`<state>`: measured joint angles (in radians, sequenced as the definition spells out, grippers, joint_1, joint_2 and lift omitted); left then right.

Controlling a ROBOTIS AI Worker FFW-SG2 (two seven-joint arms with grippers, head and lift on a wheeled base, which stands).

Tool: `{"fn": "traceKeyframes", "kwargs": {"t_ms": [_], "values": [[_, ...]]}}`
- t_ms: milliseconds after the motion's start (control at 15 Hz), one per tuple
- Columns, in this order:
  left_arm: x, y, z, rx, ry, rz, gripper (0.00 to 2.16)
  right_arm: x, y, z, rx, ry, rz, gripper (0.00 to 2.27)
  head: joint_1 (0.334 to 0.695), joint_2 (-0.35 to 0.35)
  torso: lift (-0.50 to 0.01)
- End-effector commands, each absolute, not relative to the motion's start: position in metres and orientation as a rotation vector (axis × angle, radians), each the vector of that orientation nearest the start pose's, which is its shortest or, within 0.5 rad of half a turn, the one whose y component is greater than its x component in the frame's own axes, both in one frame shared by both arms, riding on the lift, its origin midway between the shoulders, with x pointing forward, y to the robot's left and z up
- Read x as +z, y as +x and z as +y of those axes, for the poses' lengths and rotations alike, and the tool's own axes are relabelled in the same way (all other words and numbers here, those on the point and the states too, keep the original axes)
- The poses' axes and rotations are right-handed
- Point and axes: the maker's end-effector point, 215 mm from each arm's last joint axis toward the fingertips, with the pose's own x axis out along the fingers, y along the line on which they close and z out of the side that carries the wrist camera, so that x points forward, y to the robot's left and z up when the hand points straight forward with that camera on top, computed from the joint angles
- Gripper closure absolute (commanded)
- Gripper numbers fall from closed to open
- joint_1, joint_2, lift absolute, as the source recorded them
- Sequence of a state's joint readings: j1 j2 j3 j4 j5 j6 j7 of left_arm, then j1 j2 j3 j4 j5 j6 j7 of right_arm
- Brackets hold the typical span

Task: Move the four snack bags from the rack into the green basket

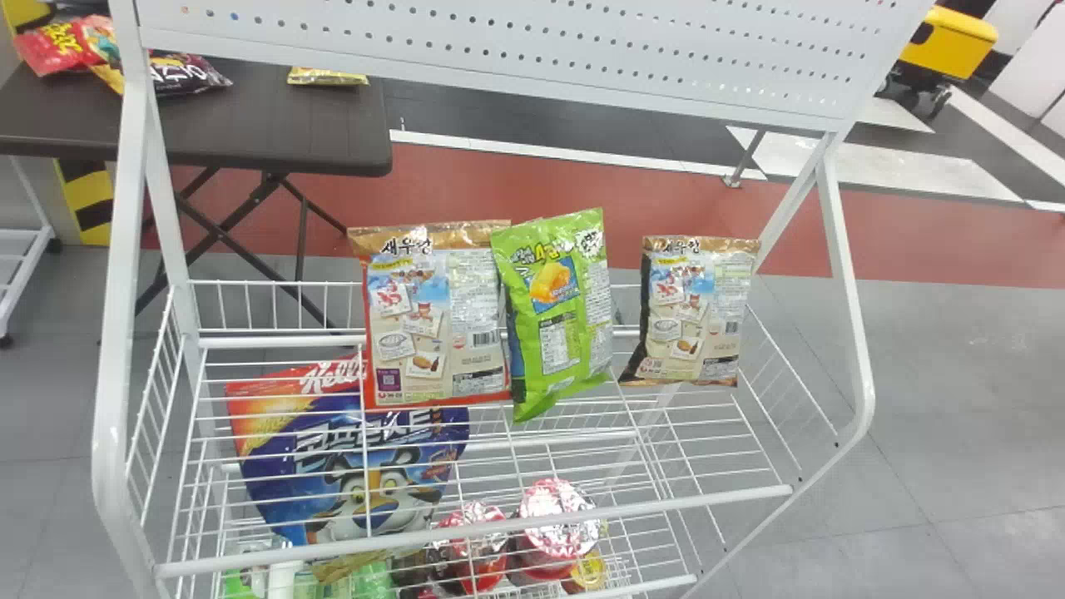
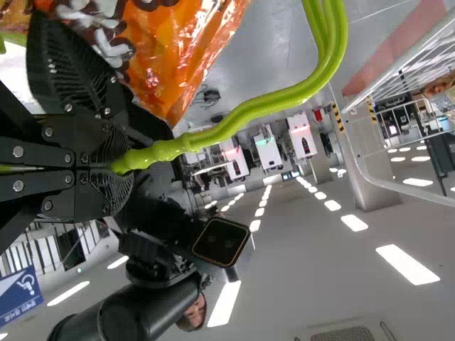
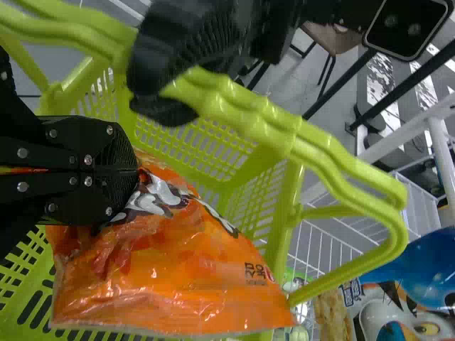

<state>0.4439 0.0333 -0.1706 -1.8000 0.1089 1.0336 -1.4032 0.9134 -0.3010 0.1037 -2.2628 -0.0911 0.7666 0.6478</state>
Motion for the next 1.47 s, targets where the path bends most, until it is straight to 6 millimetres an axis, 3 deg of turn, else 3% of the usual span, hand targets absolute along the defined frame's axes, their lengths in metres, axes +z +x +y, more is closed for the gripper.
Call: {"fn": "traceKeyframes", "kwargs": {"t_ms": [0, 67, 133, 200, 267, 333, 400, 600, 733, 867, 1067, 1267, 1400], "values": [[-0.467, 0.148, -0.046, -1.416, -0.922, 1.033, 1.51, -0.557, 0.127, -0.102, 0.796, 0.185, 1.100, 2.15, 0.695, -0.350, 0.000], [-0.467, 0.147, -0.046, -1.418, -0.920, 1.033, 1.51, -0.574, 0.120, -0.108, 0.767, 0.196, 1.170, 2.03, 0.695, -0.350, 0.000], [-0.467, 0.147, -0.045, -1.416, -0.921, 1.034, 1.51, -0.587, 0.122, -0.118, 0.728, 0.181, 1.196, 1.83, 0.695, -0.350, 0.000], [-0.467, 0.147, -0.046, -1.416, -0.922, 1.035, 1.51, -0.597, 0.129, -0.128, 0.688, 0.144, 1.201, 1.76, 0.695, -0.350, 0.000], [-0.468, 0.146, -0.047, -1.419, -0.918, 1.039, 1.51, -0.601, 0.128, -0.134, 0.675, 0.139, 1.227, 1.19, 0.695, -0.350, 0.000], [-0.468, 0.146, -0.048, -1.418, -0.915, 1.041, 1.51, -0.605, 0.120, -0.142, 0.653, 0.143, 1.288, 0.17, 0.695, -0.350, 0.000], [-0.468, 0.146, -0.049, -1.420, -0.912, 1.042, 1.51, -0.607, 0.111, -0.150, 0.628, 0.150, 1.348, 0.00, 0.695, -0.350, 0.000], [-0.469, 0.146, -0.049, -1.419, -0.911, 1.042, 1.51, -0.577, 0.119, -0.160, 0.606, 0.150, 1.293, 0.05, 0.695, -0.350, 0.000], [-0.469, 0.145, -0.048, -1.418, -0.909, 1.046, 1.51, -0.551, 0.139, -0.170, 0.573, 0.166, 1.218, 0.06, 0.695, -0.350, 0.000], [-0.467, 0.145, -0.047, -1.420, -0.904, 1.043, 1.51, -0.519, 0.189, -0.185, 0.521, 0.180, 1.045, 0.04, 0.695, -0.350, 0.000], [-0.466, 0.144, -0.047, -1.414, -0.892, 1.039, 1.51, -0.456, 0.293, -0.194, 0.473, 0.146, 0.660, 0.04, 0.695, -0.350, 0.000], [-0.469, 0.142, -0.048, -1.410, -0.884, 1.055, 1.51, -0.398, 0.391, -0.175, 0.444, 0.112, 0.328, 0.07, 0.695, -0.350, 0.000], [-0.471, 0.140, -0.049, -1.407, -0.881, 1.069, 1.51, -0.375, 0.439, -0.159, 0.397, 0.049, 0.188, 0.08, 0.695, -0.350, 0.000]]}}
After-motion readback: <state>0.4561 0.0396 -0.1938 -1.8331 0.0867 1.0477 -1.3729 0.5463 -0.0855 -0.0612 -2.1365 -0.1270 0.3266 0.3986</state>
